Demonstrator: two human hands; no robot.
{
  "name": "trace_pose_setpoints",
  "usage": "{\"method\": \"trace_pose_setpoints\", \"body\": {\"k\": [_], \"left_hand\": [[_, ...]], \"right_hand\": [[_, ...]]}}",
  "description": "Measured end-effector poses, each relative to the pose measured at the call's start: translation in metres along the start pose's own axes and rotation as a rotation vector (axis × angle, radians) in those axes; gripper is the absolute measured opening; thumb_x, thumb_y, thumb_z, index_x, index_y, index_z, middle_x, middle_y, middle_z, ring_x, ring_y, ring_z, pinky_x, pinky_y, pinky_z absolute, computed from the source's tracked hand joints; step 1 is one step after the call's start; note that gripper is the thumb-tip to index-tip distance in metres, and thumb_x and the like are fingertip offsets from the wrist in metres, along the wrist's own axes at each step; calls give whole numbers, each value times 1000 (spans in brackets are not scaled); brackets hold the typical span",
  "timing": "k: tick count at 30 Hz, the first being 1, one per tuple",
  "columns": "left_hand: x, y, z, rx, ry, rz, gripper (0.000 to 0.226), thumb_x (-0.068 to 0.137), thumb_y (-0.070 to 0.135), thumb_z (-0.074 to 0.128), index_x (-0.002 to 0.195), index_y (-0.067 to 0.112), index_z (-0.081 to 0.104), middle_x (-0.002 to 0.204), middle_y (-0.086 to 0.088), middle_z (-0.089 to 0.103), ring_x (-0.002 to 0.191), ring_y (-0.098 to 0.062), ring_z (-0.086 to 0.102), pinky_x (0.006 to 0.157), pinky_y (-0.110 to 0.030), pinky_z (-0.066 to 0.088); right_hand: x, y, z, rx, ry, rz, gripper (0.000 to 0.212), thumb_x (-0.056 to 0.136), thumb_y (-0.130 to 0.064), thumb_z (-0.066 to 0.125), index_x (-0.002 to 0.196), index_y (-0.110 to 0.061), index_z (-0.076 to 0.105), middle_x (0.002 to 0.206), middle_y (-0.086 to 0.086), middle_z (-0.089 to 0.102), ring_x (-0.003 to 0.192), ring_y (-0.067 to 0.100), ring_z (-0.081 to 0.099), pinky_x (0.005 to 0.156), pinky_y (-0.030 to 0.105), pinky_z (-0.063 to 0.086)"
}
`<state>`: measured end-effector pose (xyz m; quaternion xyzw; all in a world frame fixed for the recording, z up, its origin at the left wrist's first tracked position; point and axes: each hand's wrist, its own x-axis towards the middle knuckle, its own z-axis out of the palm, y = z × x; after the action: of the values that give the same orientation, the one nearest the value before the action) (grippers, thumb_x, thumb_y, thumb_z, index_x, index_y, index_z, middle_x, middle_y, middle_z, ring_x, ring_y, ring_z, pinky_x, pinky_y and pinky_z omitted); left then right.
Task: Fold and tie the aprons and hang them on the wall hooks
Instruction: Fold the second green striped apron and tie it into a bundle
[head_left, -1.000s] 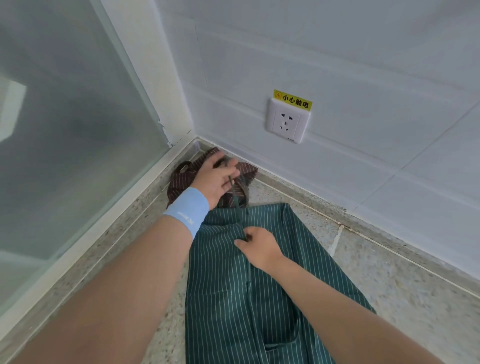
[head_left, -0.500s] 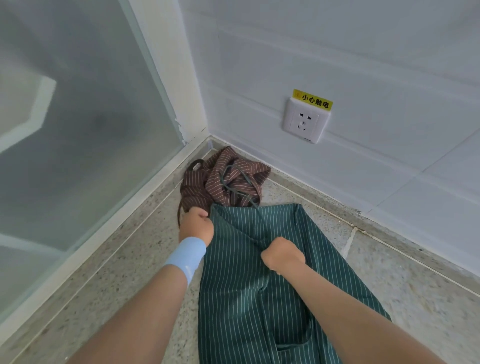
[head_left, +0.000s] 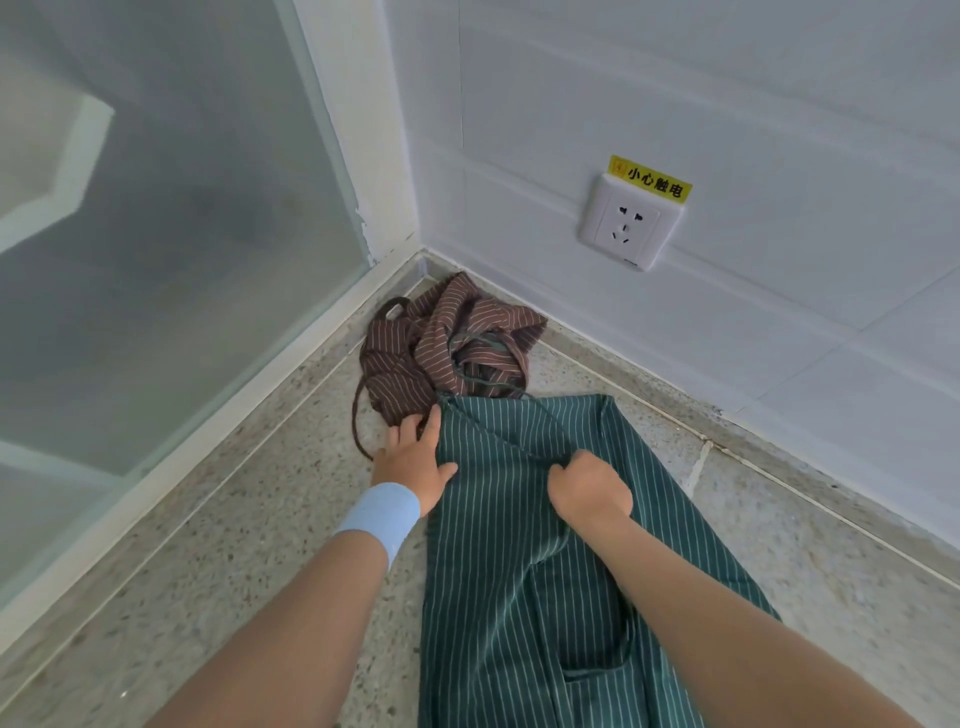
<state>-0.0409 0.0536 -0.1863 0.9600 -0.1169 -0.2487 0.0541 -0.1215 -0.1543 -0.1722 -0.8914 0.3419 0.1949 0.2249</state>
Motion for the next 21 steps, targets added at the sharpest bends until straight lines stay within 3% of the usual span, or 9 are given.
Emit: {"method": "trace_pose_setpoints", "body": {"k": [2, 4, 7, 8, 10, 12, 15, 18, 21], "left_hand": [[-19, 1, 8, -115, 162, 19, 71, 99, 41, 47, 157, 26, 8, 158, -3, 15, 142, -26, 19, 115, -45, 30], [-51, 5, 19, -202, 363, 94, 54, 98, 33, 50, 149, 22, 34, 150, -4, 30, 136, -24, 29, 112, -44, 34], [-93, 8, 47, -175, 520, 259, 30, 94, 28, 55, 123, 22, 58, 131, -1, 48, 123, -23, 43, 104, -41, 41], [-109, 9, 56, -151, 513, 326, 26, 94, 30, 54, 118, 23, 60, 127, 0, 50, 120, -21, 45, 102, -40, 42], [-139, 9, 77, -76, 470, 465, 24, 93, 33, 51, 113, 23, 60, 122, 3, 51, 115, -20, 49, 98, -38, 45], [-168, 10, 96, -3, 434, 533, 25, 92, 35, 49, 110, 23, 60, 117, 5, 52, 110, -20, 53, 94, -36, 47], [-204, 8, 113, 32, 362, 478, 30, 89, 39, 46, 110, 22, 60, 116, 5, 53, 109, -19, 55, 94, -36, 48], [-229, 1, 124, 106, 268, 416, 45, 88, 46, 43, 122, 21, 58, 127, 2, 51, 117, -22, 54, 99, -39, 50], [-249, -6, 134, 164, 145, 355, 73, 83, 57, 56, 144, 20, 42, 150, -3, 40, 135, -24, 38, 110, -42, 38]], "right_hand": [[-6, 7, 5, 69, 29, -12, 36, 98, -41, 45, 121, -14, 49, 106, 4, 64, 79, 22, 61, 60, 32, 43], [-27, 13, 7, 177, 119, -36, 40, 99, -38, 45, 131, -15, 42, 116, 4, 58, 80, 21, 60, 60, 32, 42], [-60, 29, 13, 210, 207, -99, 15, 97, -31, 45, 106, -19, 49, 98, -2, 59, 65, 16, 60, 53, 33, 49], [-75, 36, 16, 180, 181, -106, 13, 95, -32, 45, 93, -21, 51, 86, -4, 61, 60, 14, 59, 53, 33, 52], [-105, 51, 24, 58, 88, -129, 30, 92, -37, 42, 72, -20, 54, 63, -6, 59, 50, 13, 53, 53, 31, 54], [-135, 65, 34, -129, -13, -171, 44, 92, -48, 41, 62, -19, 54, 55, -5, 55, 45, 15, 50, 52, 27, 52], [-170, 83, 49, -307, -127, -203, 43, 93, -56, 48, 70, -21, 55, 59, -6, 57, 49, 14, 53, 51, 25, 49], [-184, 98, 59, -213, -141, -232, 20, 96, -40, 53, 93, -21, 57, 79, -5, 61, 66, 16, 58, 60, 29, 53], [-197, 105, 60, -79, -114, -279, 16, 96, -33, 51, 102, -22, 61, 98, -3, 60, 79, 18, 61, 67, 31, 53]]}}
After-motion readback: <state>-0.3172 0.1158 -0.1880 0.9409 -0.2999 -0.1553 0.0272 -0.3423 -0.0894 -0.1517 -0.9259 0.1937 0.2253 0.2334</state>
